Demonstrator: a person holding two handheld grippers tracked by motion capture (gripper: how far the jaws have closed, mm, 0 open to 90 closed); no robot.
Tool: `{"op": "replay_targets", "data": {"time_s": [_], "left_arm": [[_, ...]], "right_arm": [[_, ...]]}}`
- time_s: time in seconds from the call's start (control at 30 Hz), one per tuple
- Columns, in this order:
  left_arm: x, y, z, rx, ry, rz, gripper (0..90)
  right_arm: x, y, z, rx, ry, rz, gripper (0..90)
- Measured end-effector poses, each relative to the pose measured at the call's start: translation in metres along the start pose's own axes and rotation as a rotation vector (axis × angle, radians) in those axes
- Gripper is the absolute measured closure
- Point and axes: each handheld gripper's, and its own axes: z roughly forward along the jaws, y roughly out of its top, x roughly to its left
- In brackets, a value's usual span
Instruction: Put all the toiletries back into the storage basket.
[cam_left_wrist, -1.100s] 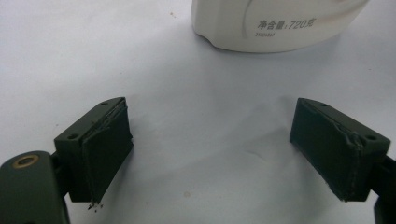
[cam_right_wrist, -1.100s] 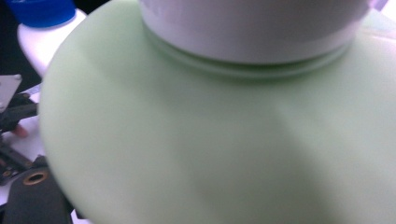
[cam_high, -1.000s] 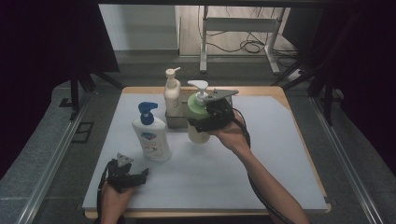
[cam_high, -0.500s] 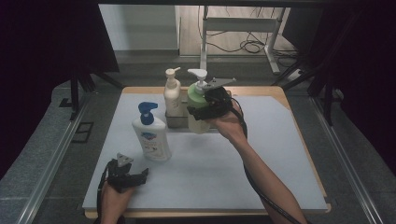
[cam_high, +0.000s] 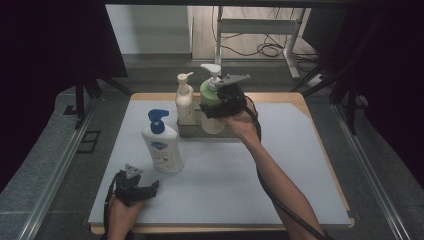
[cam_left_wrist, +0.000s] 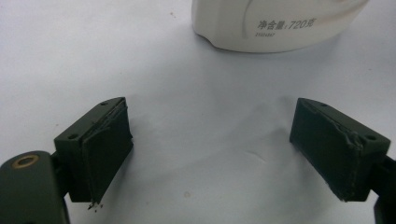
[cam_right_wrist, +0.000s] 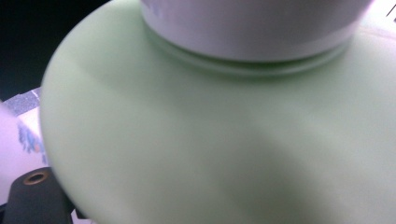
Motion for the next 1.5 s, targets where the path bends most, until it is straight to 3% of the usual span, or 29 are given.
{"op": "replay_targets", "data": {"time_s": [0.83, 1.5], "left_arm": [[0.0, 0.0, 0.0, -0.001, 0.0, -0.001, 12.0], [0.0, 0.0, 0.0, 0.002, 0.0, -0.002, 12.0]], "right_arm": [[-0.02, 0.012, 0.034, 0.012, -0.073, 0.023, 11.7], [-0.027, 0.0, 0.056, 0.051, -0.075, 0.023, 11.6]]}}
